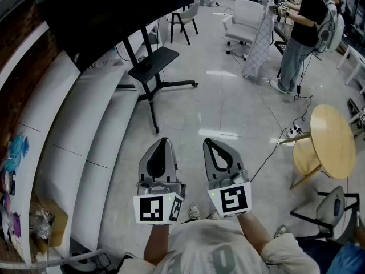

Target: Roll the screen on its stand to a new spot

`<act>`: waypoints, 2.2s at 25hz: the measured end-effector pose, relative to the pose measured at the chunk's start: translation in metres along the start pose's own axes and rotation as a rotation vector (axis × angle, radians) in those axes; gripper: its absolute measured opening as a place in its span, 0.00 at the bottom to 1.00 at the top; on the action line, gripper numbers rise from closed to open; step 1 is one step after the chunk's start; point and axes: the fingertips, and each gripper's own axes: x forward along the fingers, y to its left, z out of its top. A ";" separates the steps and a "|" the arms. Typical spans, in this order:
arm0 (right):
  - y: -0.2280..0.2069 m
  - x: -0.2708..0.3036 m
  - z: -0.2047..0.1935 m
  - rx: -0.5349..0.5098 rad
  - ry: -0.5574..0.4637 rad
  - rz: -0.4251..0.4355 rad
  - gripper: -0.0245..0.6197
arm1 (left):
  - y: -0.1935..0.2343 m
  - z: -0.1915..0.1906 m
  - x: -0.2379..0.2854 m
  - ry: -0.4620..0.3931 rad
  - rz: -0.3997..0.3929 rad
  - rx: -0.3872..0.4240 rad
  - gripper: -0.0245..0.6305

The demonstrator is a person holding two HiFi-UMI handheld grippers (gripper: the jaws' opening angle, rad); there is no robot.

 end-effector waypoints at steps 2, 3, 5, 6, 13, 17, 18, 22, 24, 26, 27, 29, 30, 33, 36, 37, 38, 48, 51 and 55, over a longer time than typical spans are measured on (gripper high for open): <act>0.003 0.000 0.001 -0.004 0.000 0.003 0.07 | 0.003 0.001 -0.003 -0.003 0.010 -0.003 0.06; 0.004 0.000 0.001 -0.007 0.000 0.005 0.07 | 0.005 0.001 -0.004 -0.002 0.012 -0.004 0.06; 0.008 0.002 0.001 -0.012 0.003 0.007 0.07 | 0.008 0.001 -0.005 0.001 0.011 -0.006 0.06; 0.010 0.003 0.001 -0.014 0.007 0.007 0.07 | 0.010 0.001 -0.006 0.003 0.009 -0.008 0.06; 0.032 0.022 -0.006 -0.017 0.024 0.022 0.07 | 0.030 -0.001 -0.006 0.004 -0.008 -0.011 0.06; 0.045 0.040 -0.003 0.044 -0.005 0.019 0.07 | 0.053 0.001 -0.003 -0.002 -0.013 -0.021 0.06; 0.049 0.044 -0.002 0.046 -0.011 0.020 0.07 | 0.058 0.001 -0.003 -0.002 -0.015 -0.026 0.06; 0.061 0.058 -0.006 0.017 -0.005 0.001 0.07 | 0.078 -0.006 0.002 0.014 -0.038 -0.042 0.06; 0.063 0.065 -0.008 0.013 0.004 0.000 0.07 | 0.085 -0.009 0.008 0.022 -0.042 -0.054 0.06; 0.062 0.070 -0.011 0.009 0.016 0.000 0.07 | 0.088 -0.010 0.013 0.024 -0.051 -0.067 0.06; 0.060 0.072 -0.012 0.008 0.023 -0.006 0.07 | 0.088 -0.011 0.017 0.025 -0.060 -0.068 0.06; 0.055 0.077 -0.016 0.004 0.029 -0.023 0.07 | 0.086 -0.014 0.026 0.026 -0.084 -0.068 0.06; 0.053 0.079 -0.017 0.003 0.028 -0.028 0.07 | 0.086 -0.016 0.029 0.028 -0.095 -0.070 0.06; 0.047 0.082 -0.021 0.009 0.024 -0.031 0.07 | 0.082 -0.022 0.036 0.036 -0.108 -0.078 0.06; 0.036 0.098 -0.026 0.024 0.012 -0.024 0.07 | 0.088 -0.029 0.053 0.038 -0.100 -0.083 0.06; 0.032 0.109 -0.029 0.025 0.009 -0.018 0.07 | 0.093 -0.032 0.063 0.037 -0.096 -0.084 0.06; 0.027 0.122 -0.032 0.023 0.009 -0.013 0.07 | 0.099 -0.035 0.074 0.036 -0.093 -0.083 0.06; -0.055 0.291 -0.048 0.005 -0.020 0.039 0.07 | 0.168 -0.046 0.235 0.016 -0.039 -0.045 0.06; -0.086 0.352 -0.049 -0.009 -0.032 0.052 0.07 | 0.190 -0.046 0.298 -0.004 -0.027 -0.042 0.06; -0.120 0.425 -0.044 -0.021 -0.067 0.080 0.07 | 0.215 -0.044 0.372 -0.031 -0.011 -0.037 0.06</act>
